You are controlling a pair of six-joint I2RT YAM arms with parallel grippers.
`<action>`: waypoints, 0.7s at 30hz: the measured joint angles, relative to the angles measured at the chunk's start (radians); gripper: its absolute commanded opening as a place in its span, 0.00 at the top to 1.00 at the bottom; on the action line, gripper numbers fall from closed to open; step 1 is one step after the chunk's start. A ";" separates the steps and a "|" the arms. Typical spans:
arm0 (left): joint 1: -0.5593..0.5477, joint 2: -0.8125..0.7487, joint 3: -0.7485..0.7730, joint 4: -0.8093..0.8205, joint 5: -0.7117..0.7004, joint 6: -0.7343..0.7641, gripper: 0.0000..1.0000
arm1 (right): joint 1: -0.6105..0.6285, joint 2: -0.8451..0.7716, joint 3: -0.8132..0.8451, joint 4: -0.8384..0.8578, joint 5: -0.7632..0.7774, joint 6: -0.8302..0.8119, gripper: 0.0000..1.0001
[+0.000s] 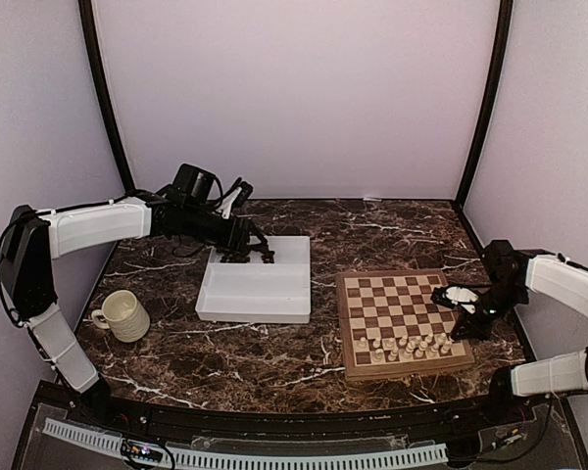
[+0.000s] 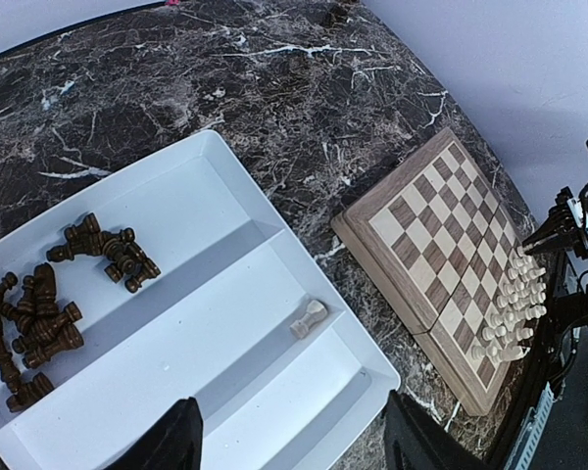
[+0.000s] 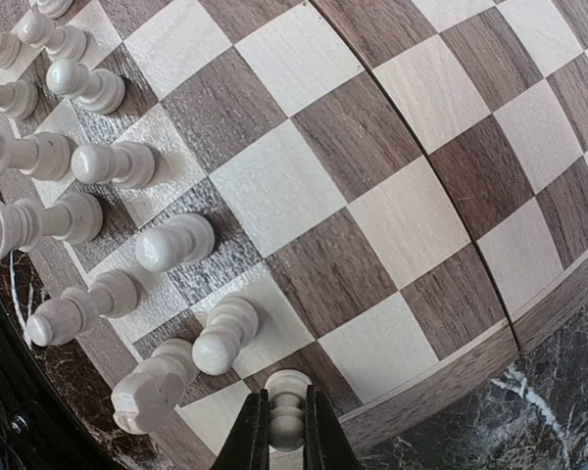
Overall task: Set up the chess pieces on the board
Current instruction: Place the pawn at h2.
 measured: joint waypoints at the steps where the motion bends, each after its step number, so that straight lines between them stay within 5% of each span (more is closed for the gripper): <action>1: 0.000 0.000 0.000 0.000 0.000 0.000 0.34 | -0.001 -0.002 0.000 -0.001 0.002 0.000 0.98; 21: 0.000 0.014 0.012 -0.015 0.010 -0.003 0.34 | -0.054 -0.005 0.002 -0.040 -0.011 -0.029 0.96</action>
